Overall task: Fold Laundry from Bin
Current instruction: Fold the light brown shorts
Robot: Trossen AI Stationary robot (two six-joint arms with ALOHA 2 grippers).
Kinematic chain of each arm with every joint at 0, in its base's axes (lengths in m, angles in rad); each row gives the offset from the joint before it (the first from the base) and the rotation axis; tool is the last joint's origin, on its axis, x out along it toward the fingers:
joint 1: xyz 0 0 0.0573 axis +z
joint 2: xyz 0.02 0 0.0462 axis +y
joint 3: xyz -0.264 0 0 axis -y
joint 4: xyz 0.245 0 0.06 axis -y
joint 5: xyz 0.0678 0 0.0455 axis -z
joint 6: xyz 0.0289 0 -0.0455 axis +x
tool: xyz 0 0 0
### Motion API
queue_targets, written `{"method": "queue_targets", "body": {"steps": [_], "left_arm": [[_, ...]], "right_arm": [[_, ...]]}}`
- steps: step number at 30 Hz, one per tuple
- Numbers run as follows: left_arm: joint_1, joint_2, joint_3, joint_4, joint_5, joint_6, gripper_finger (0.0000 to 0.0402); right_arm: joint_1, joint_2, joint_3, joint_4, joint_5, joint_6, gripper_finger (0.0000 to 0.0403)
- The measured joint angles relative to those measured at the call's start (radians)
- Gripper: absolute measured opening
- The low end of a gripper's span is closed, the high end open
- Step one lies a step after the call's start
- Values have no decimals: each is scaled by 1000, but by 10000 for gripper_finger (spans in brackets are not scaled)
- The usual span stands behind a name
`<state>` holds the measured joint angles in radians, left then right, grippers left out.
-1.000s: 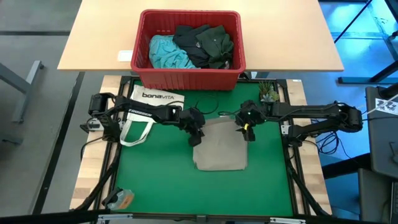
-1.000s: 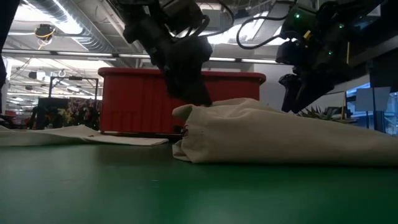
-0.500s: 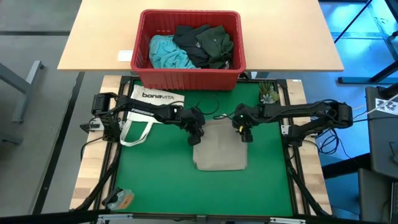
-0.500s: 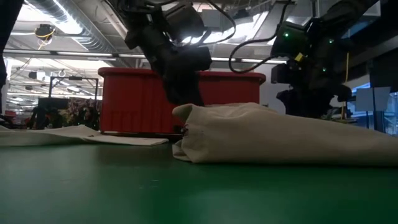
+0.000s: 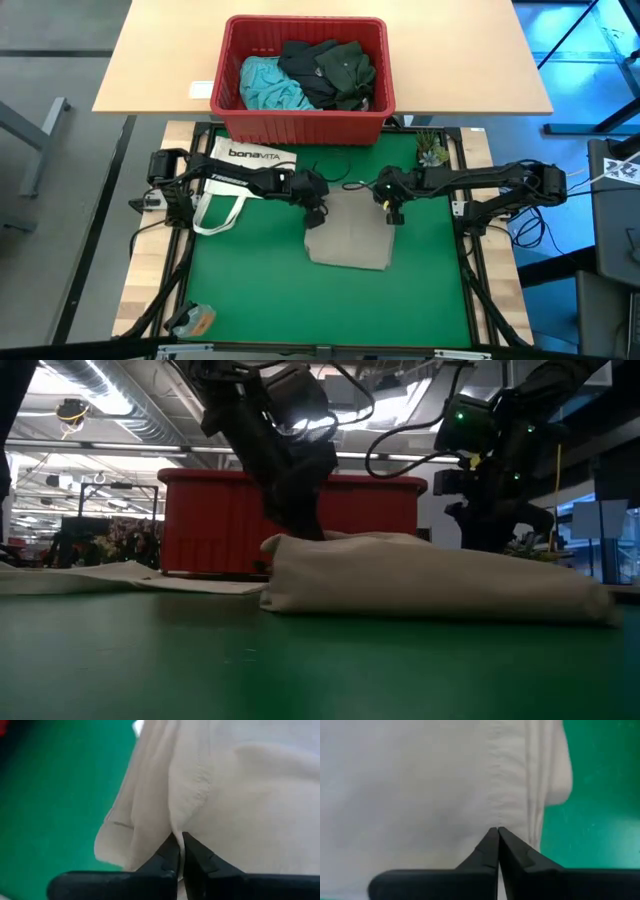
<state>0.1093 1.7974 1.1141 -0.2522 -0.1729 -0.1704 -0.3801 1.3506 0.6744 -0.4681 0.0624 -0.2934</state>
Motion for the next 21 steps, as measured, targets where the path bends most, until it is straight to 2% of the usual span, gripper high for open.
{"method": "queue_targets", "body": {"steps": [6, 13, 17, 21], "left_arm": [[1, 24, 1, -31, -54, -34, 10], [9, 90, 2, -28, -97, -36, 4], [11, 115, 2, -25, -180, -37, 21], [13, 116, 2, -26, -203, -38, 50]], "right_arm": [[0, 66, -38, 8, 76, 31, 11], [0, 135, -50, 30, 91, 32, 9], [1, 140, -51, 35, 117, 33, 5], [1, 141, -51, 35, 121, 34, 2]]}}
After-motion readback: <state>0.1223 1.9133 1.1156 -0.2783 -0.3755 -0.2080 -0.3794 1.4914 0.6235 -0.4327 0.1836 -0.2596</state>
